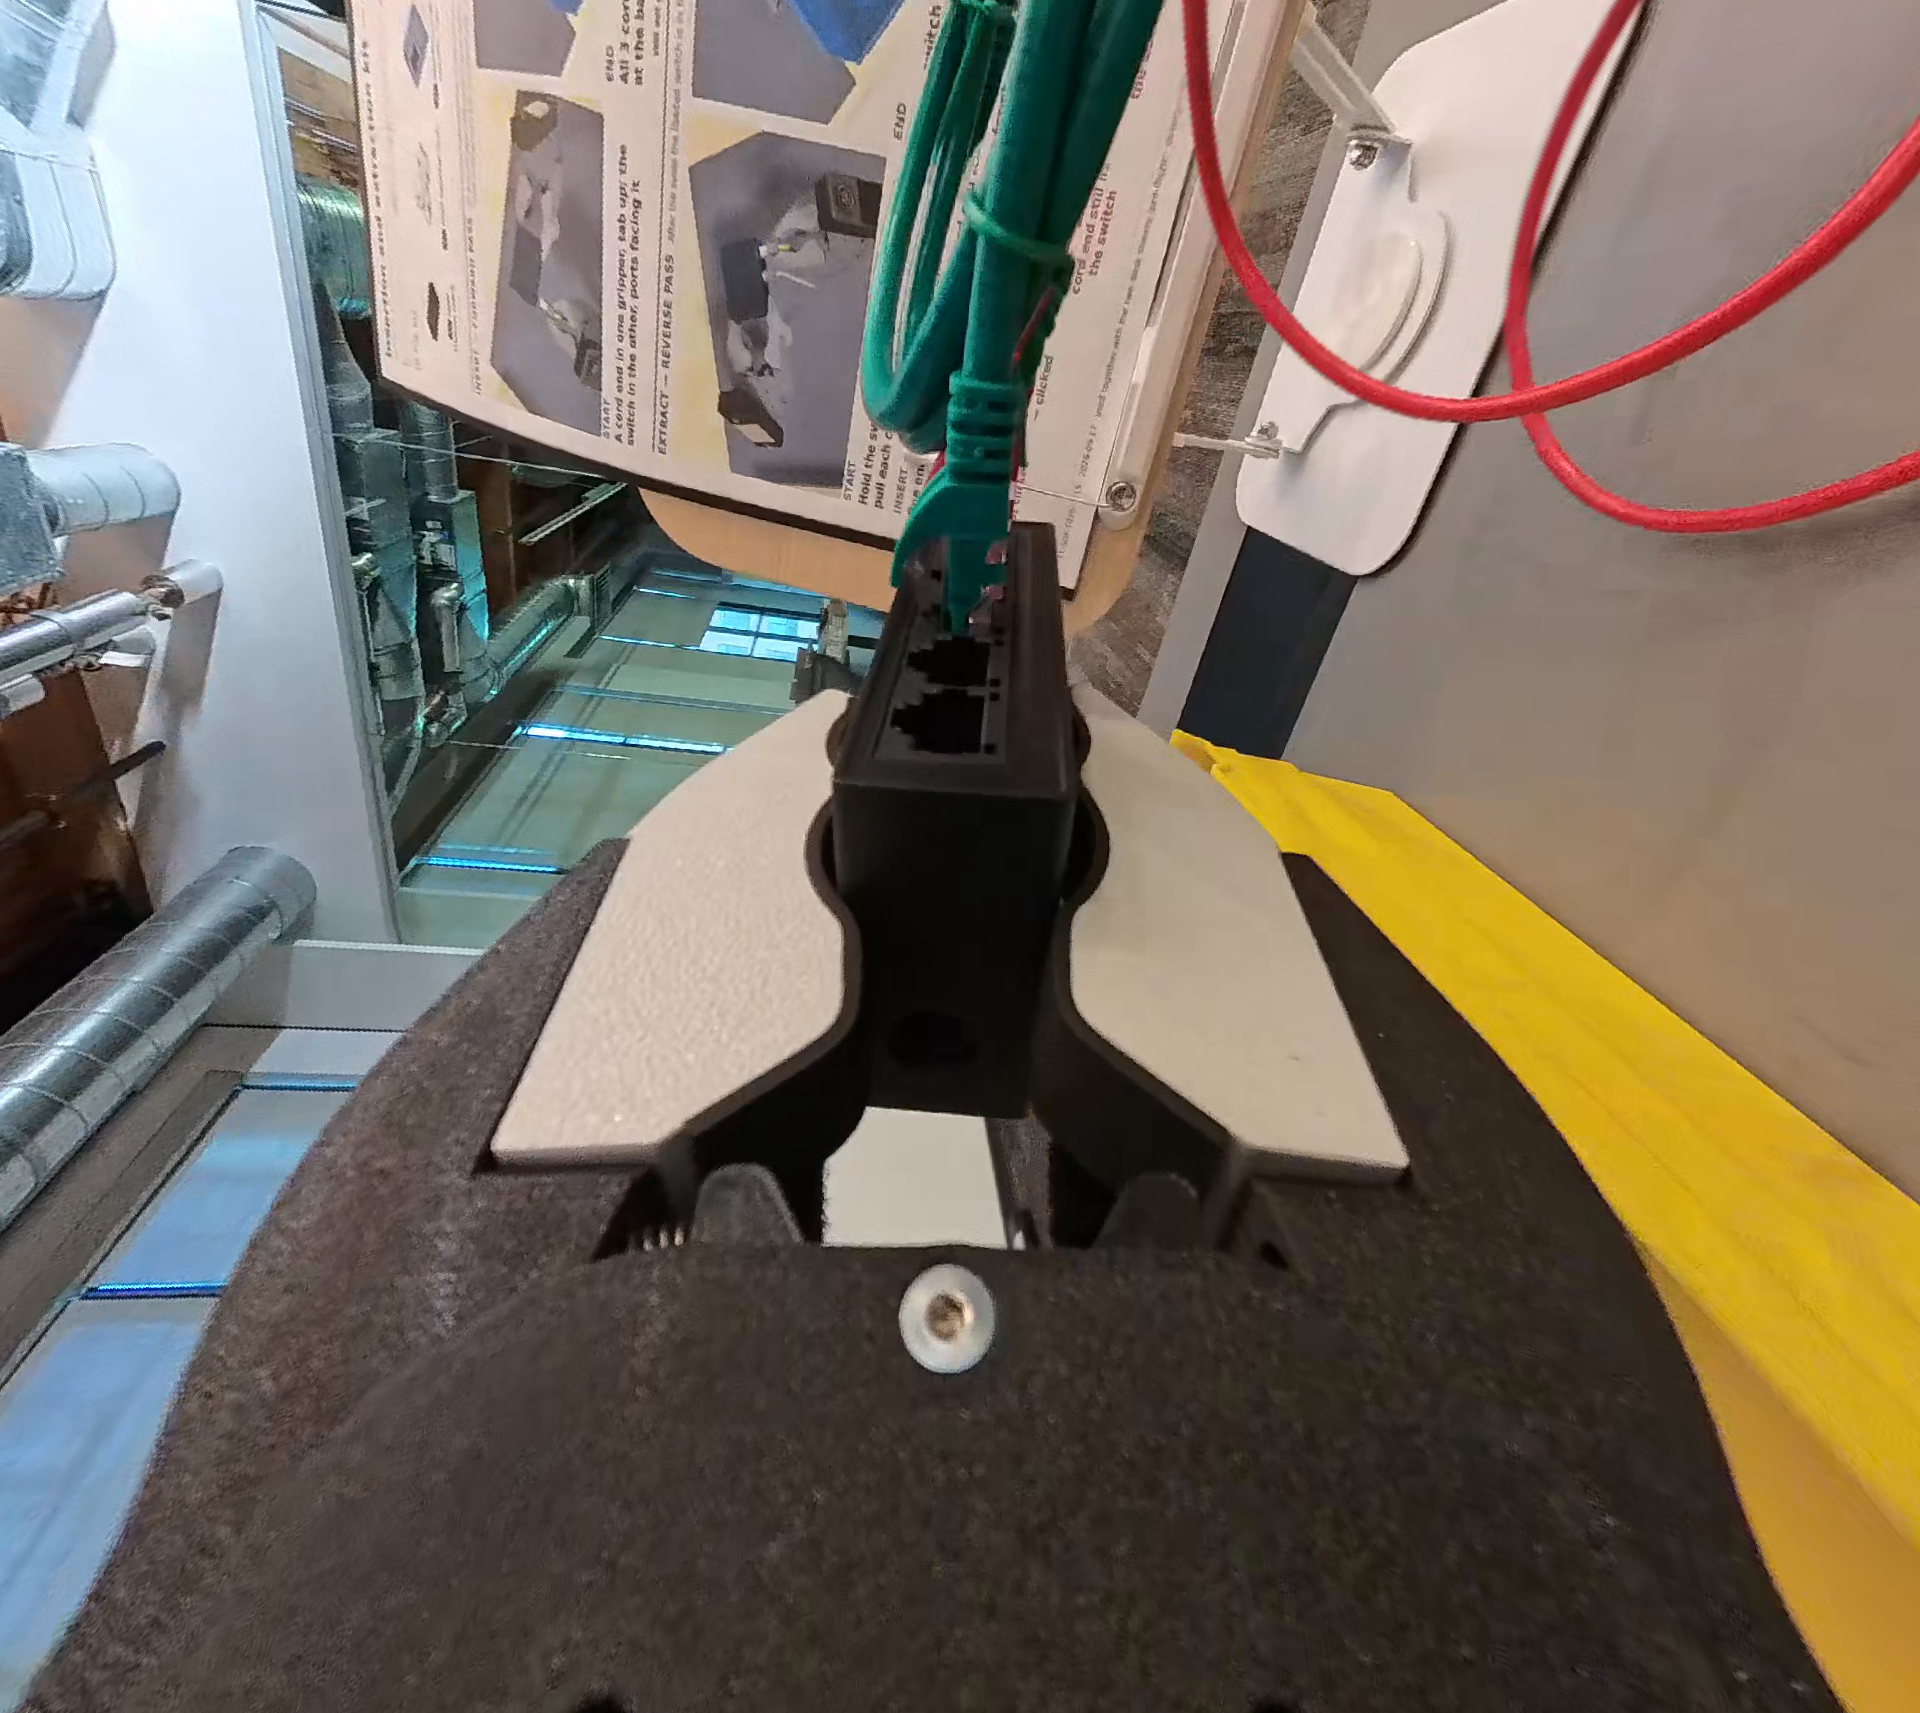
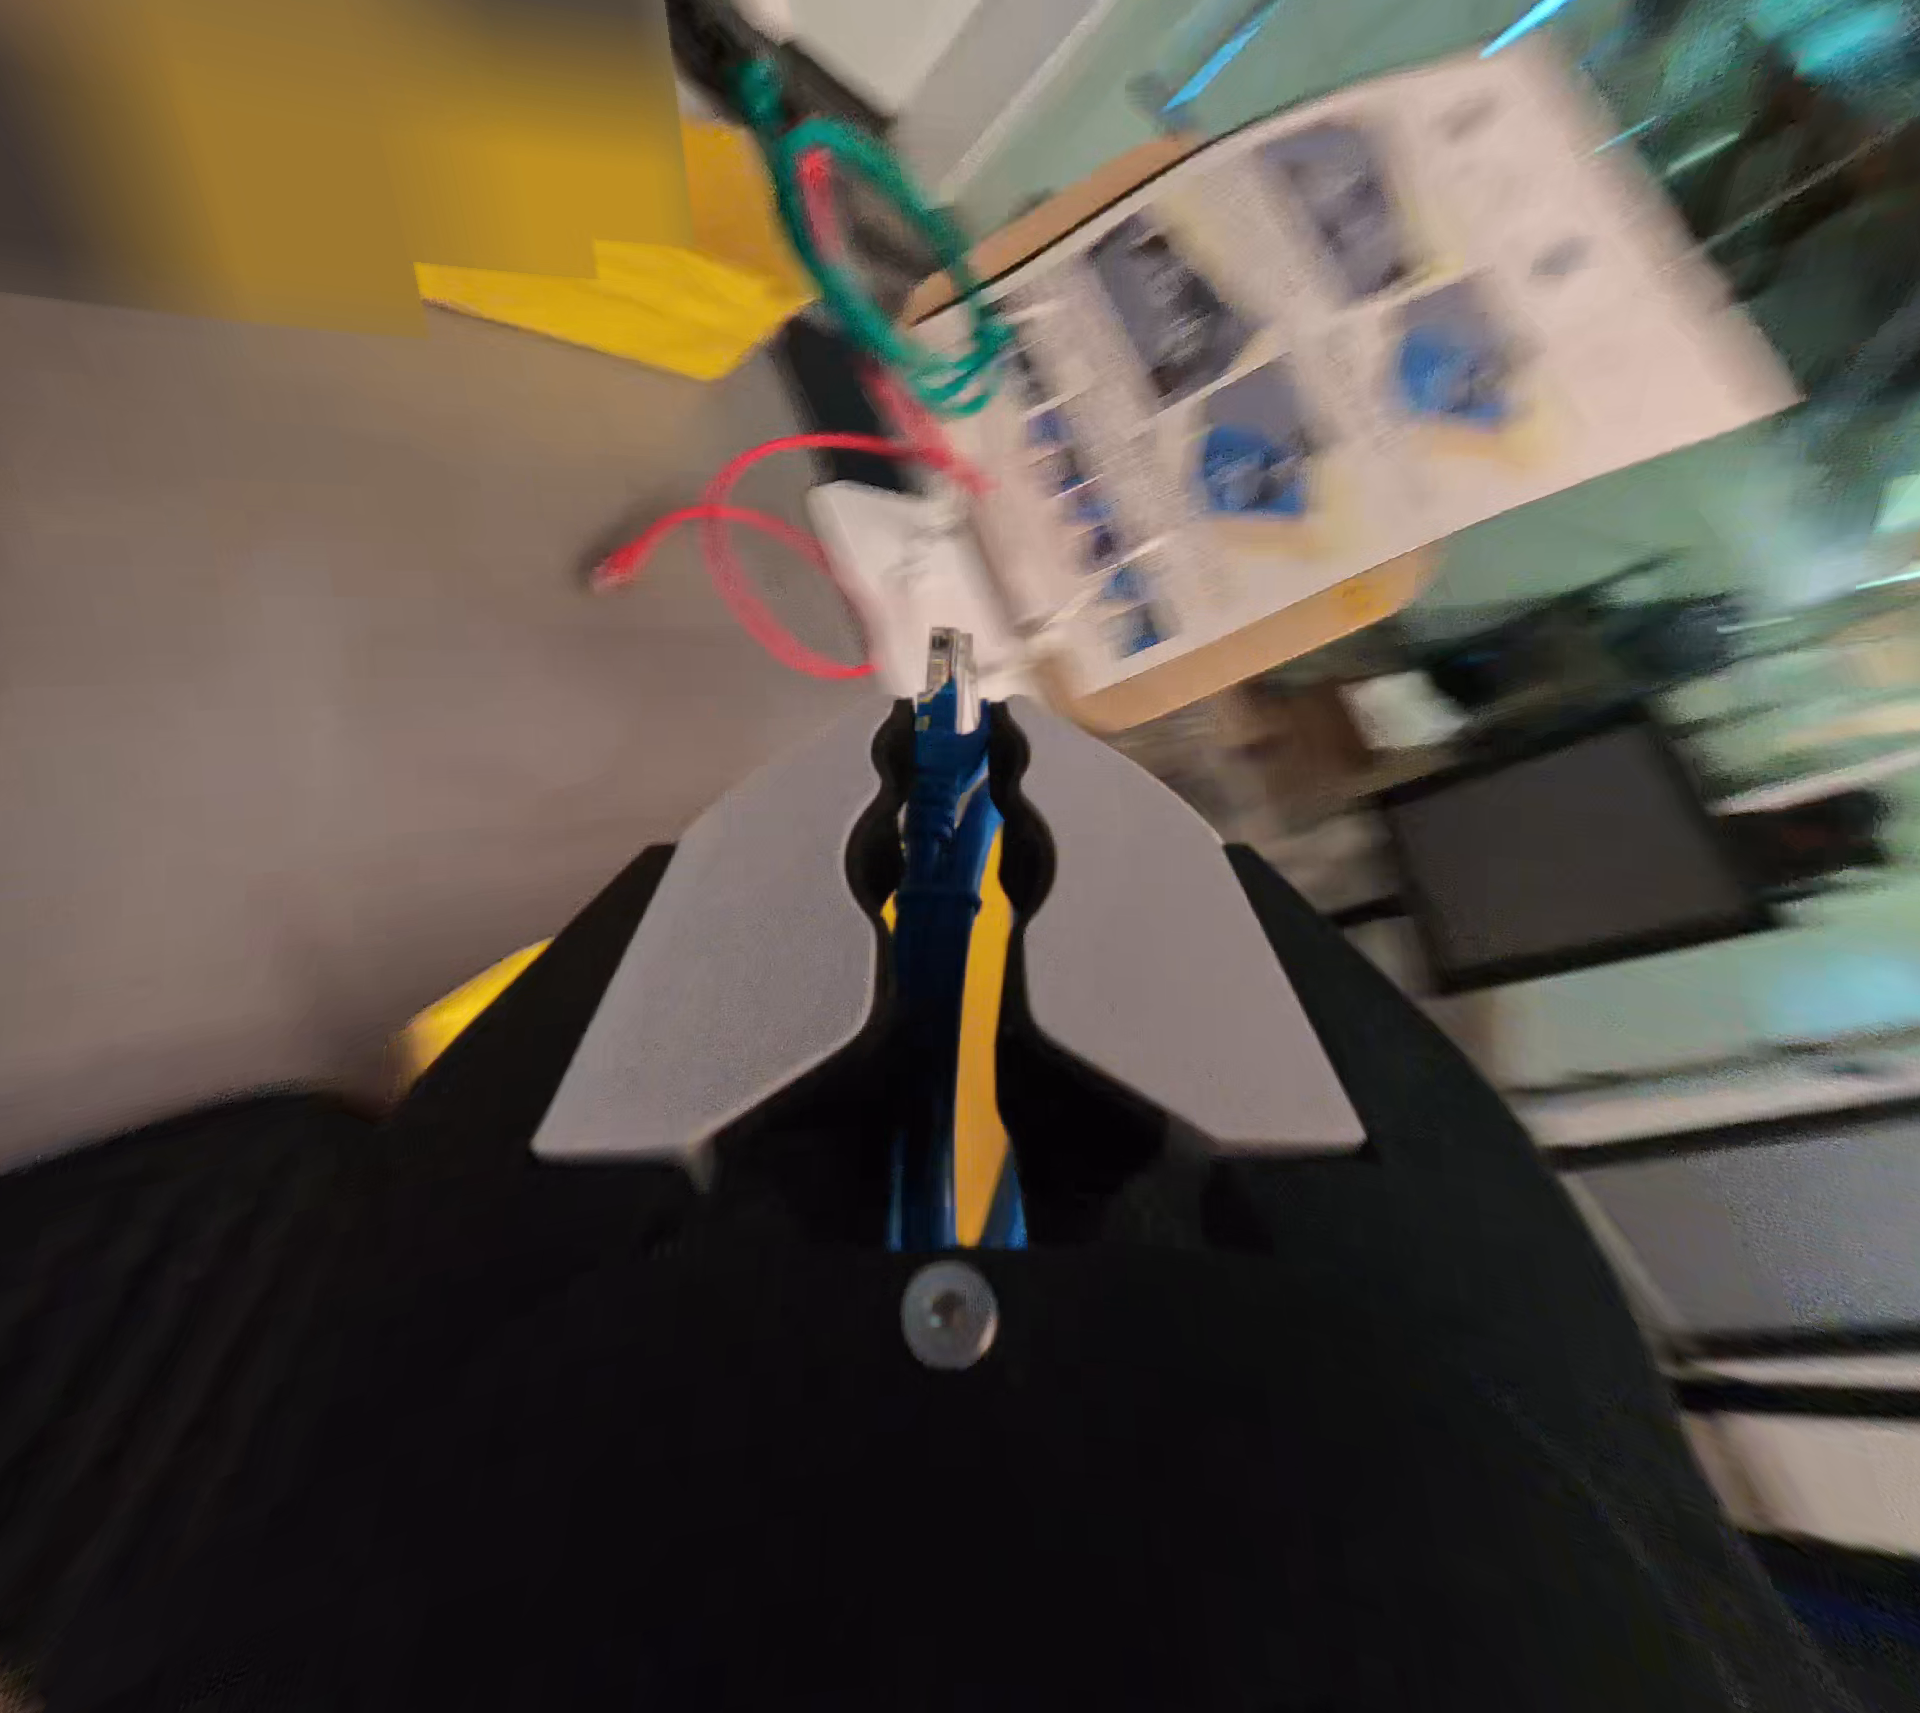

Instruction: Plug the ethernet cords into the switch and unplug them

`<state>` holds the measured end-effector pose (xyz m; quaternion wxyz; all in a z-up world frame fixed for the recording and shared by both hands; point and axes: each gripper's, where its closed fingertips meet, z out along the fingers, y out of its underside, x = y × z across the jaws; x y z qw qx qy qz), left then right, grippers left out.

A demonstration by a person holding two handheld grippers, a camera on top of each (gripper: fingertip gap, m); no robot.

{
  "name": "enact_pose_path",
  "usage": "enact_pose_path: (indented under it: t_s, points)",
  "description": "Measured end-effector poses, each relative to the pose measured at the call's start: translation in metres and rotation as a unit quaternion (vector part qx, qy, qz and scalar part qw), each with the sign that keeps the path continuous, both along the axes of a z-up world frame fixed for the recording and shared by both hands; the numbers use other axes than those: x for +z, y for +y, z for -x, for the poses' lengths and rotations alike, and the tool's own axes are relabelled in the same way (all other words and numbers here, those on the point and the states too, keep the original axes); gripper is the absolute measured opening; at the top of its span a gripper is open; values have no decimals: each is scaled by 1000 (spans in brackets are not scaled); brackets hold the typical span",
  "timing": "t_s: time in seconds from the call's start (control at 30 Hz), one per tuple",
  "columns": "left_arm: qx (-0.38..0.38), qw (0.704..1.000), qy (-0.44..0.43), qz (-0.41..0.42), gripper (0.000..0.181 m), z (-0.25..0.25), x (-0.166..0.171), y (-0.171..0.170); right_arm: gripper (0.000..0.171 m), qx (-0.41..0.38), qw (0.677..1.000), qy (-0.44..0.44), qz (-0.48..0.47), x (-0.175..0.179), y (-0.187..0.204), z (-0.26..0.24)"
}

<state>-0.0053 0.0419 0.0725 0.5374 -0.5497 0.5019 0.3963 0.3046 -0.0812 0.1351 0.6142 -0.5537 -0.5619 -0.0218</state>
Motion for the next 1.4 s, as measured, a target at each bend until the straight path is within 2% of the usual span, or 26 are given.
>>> enact_pose_path:
  t_s: [0.1,0.23,0.37,0.5,0.63,0.8,0.93,1.03,1.1,1.2,1.3,1.4]
  points:
    - [0,1000,8,-7,34,-4,2,-3,15,3,988,12,156,-45,13,-33]
    - [-7,1000,9,-13,34,-9,5,-7,15,-34,945,-2,325,-115,44,-59]
    - [-7,1000,8,-17,34,-10,7,-9,15,-101,914,-61,388,-169,76,-66]
    - [-2,1000,7,-16,34,-7,8,-9,15,-139,871,-146,448,-219,86,-59]
    - [-5,1000,1,-21,33,-6,12,-10,18,-100,844,-164,501,-241,79,-32]
    - [-16,999,-8,-32,33,-8,19,-14,20,-63,837,-147,523,-231,63,-28]
    - [-25,999,-13,-38,34,-10,22,-16,28,-70,867,-119,478,-210,69,-33]
    - [-38,998,-13,-44,33,-15,23,-19,29,-83,904,-118,403,-184,77,-32]
    - [-48,998,-9,-49,33,-21,22,-22,29,-76,939,-121,312,-154,82,-17]
    - [-58,997,0,-46,33,-30,19,-26,31,-24,987,-101,119,-90,77,37]
    - [-67,997,12,-42,33,-40,14,-30,32,82,993,-55,-70,-35,35,107]
    - [-83,996,29,-29,34,-56,3,-37,28,143,973,-35,-180,-20,0,159]
